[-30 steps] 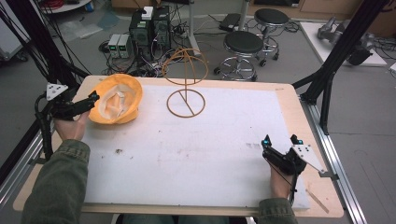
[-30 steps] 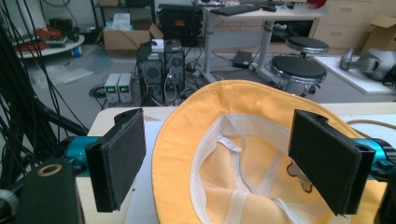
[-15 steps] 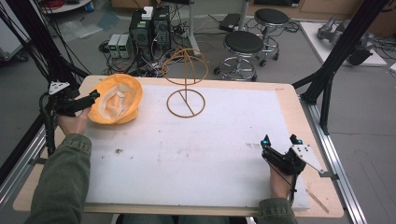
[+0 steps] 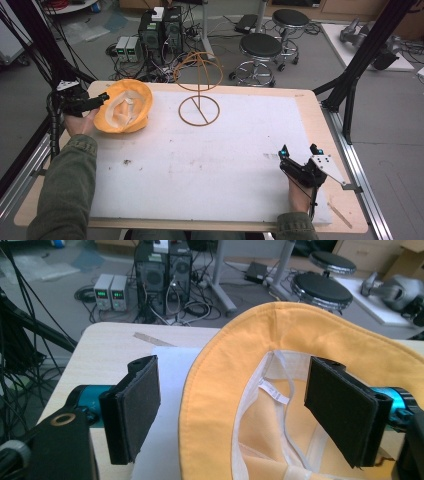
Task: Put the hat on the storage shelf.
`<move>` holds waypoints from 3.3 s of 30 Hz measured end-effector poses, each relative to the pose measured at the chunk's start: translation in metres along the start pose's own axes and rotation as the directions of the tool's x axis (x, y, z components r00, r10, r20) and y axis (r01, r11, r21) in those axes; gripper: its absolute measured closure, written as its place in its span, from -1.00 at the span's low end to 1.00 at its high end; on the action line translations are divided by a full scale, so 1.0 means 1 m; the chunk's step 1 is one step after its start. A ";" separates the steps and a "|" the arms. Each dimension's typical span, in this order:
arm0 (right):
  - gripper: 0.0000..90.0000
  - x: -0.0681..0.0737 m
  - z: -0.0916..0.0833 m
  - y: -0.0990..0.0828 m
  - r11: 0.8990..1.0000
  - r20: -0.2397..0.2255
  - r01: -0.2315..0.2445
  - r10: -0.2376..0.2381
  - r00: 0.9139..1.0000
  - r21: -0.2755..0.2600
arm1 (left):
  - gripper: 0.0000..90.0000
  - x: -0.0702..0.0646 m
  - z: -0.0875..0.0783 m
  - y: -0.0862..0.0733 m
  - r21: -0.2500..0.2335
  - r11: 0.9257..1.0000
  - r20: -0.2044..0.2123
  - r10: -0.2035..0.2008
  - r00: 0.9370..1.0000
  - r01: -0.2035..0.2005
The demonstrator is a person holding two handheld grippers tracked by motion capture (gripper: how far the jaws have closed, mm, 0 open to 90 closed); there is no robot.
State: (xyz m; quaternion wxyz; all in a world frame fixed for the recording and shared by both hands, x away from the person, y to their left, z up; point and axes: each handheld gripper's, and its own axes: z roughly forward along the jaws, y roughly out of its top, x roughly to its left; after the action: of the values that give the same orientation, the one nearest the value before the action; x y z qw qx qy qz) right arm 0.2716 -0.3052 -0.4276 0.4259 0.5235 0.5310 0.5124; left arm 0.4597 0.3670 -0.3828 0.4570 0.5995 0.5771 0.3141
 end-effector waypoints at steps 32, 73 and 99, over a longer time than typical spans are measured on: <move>-0.93 0.004 -0.003 0.001 0.999 0.021 0.036 -0.035 0.999 -0.027 | -0.28 0.011 0.027 -0.017 0.157 0.987 -0.040 -0.027 0.999 0.033; -0.90 0.004 -0.002 0.001 0.999 0.037 0.040 -0.040 0.999 -0.022 | 0.93 -0.012 0.000 0.013 0.082 0.997 0.062 -0.018 0.998 0.013; -0.90 0.004 -0.003 0.001 0.999 0.036 0.041 -0.041 0.999 -0.025 | 0.93 -0.053 -0.036 0.059 -0.130 0.991 0.114 0.001 0.994 0.014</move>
State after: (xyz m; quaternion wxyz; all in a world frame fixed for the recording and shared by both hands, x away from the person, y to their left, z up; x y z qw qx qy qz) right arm 0.2687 -0.3021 -0.4257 0.4523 0.5161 0.5274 0.5009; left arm 0.4440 0.3271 -0.3070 0.5285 0.5831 0.5304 0.3152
